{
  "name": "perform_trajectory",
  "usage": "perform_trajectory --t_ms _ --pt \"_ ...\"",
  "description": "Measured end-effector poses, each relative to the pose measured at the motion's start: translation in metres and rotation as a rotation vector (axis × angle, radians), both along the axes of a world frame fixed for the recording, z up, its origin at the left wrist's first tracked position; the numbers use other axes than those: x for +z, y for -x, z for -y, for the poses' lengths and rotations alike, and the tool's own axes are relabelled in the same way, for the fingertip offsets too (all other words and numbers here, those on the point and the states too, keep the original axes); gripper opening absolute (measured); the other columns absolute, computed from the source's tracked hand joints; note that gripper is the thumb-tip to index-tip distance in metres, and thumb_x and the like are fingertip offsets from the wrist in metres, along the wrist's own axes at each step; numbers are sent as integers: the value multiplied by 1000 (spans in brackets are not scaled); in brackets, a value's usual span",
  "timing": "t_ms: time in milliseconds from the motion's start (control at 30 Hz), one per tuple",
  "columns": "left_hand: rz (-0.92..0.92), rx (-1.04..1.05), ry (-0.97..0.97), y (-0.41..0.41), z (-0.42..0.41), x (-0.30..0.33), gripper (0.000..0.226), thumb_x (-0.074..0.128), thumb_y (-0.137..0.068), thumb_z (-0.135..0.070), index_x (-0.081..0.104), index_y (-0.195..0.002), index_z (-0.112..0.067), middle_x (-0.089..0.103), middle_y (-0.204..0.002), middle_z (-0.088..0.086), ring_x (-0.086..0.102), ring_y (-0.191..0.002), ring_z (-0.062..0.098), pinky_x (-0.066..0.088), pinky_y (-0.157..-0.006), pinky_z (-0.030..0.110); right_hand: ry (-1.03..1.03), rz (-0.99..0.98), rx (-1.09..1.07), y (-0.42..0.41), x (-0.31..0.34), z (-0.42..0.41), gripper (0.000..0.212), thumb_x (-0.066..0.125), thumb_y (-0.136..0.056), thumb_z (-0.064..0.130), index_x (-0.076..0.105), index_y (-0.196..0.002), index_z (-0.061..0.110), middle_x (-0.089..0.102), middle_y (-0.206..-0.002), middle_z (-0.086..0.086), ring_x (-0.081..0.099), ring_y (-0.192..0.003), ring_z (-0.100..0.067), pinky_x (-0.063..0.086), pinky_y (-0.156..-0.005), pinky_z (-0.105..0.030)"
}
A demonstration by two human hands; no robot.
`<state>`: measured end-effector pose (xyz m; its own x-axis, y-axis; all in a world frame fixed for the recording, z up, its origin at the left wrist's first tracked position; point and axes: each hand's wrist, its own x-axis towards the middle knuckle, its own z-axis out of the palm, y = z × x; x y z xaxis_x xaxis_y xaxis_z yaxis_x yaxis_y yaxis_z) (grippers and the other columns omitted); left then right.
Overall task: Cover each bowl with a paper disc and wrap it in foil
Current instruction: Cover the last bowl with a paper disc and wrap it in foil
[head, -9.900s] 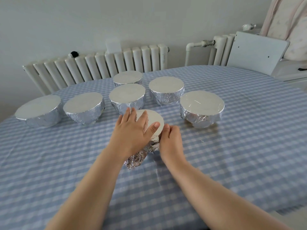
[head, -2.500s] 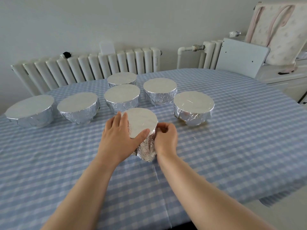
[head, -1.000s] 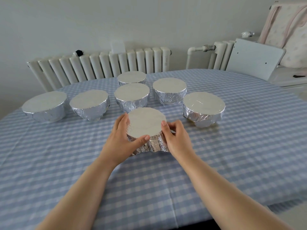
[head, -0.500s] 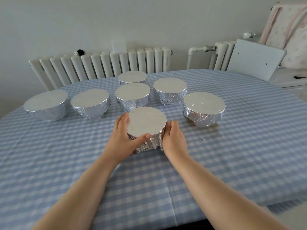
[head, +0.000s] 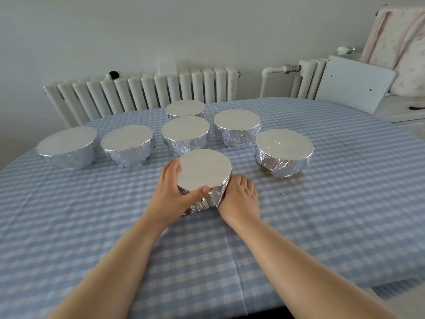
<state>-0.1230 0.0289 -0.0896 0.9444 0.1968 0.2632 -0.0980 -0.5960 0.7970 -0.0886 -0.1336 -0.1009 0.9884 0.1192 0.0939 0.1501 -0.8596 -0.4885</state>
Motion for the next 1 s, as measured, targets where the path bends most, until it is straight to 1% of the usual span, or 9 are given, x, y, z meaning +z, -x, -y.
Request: perform_trajectory --t_ms 233,300,367,433,533,633,767,900,1000 --pt "-16 16 -17 -1 2 -1 120 62 -53 -81 29 -149 -18 30 -147 -11 34 -129 -1 30 -104 21 144 24 -51 -7 5 23 44 46 -94 10 43 -138 11 40 -140 -9 34 -131 -29 30 -106 -33" --pt "-33 21 2 1 1 0 121 63 -52 -82 27 -150 -20 28 -148 -15 33 -128 -4 39 -105 33 -59 24 -123 -12 12 36 42 43 -97 7 47 -138 13 45 -139 -8 40 -130 -27 33 -102 -32" --pt "-47 29 23 2 1 1 121 66 -53 -83 26 -150 -24 27 -143 -23 35 -128 -1 51 -96 48 -402 51 -142 -13 16 36 32 39 -101 12 56 -128 14 56 -130 -5 51 -123 -24 37 -95 -28" --pt "-39 37 9 3 4 1 118 66 -53 -83 28 -149 -25 27 -140 -23 38 -126 1 49 -100 45 -623 49 -92 -8 21 24 28 37 -103 17 63 -113 18 66 -116 -1 60 -112 -22 45 -96 -34" --pt "-15 88 18 4 16 2 117 67 -54 -85 31 -147 -23 28 -144 -14 41 -129 11 46 -102 41 -672 -35 -53 1 28 13 33 36 -105 28 66 -113 17 66 -108 2 59 -105 -17 45 -90 -32" --pt "-21 201 7 6 35 1 121 64 -57 -80 25 -150 -15 22 -154 -2 32 -140 20 37 -111 41 -706 -70 -42 -7 40 16 37 38 -105 35 67 -110 13 63 -93 4 56 -92 -15 37 -76 -28" --pt "-50 241 -44 10 48 3 116 50 -68 -79 13 -155 -12 13 -159 2 20 -146 24 29 -117 46 -863 -121 -56 -10 32 16 24 45 -102 40 57 -114 22 59 -97 19 56 -94 -1 40 -75 -17" --pt "-58 254 -90 12 40 7 102 28 -78 -74 16 -155 -10 17 -159 9 21 -146 26 24 -117 40 -847 -60 -39 0 15 10 31 53 -99 36 50 -123 16 57 -117 10 55 -107 -3 40 -80 -10" --pt "-69 255 -132 13 36 7 99 27 -80 -73 17 -155 -9 18 -158 9 22 -146 26 24 -118 41 -852 -10 -88 2 9 5 28 51 -101 30 54 -122 12 57 -124 0 55 -108 -8 34 -74 3"
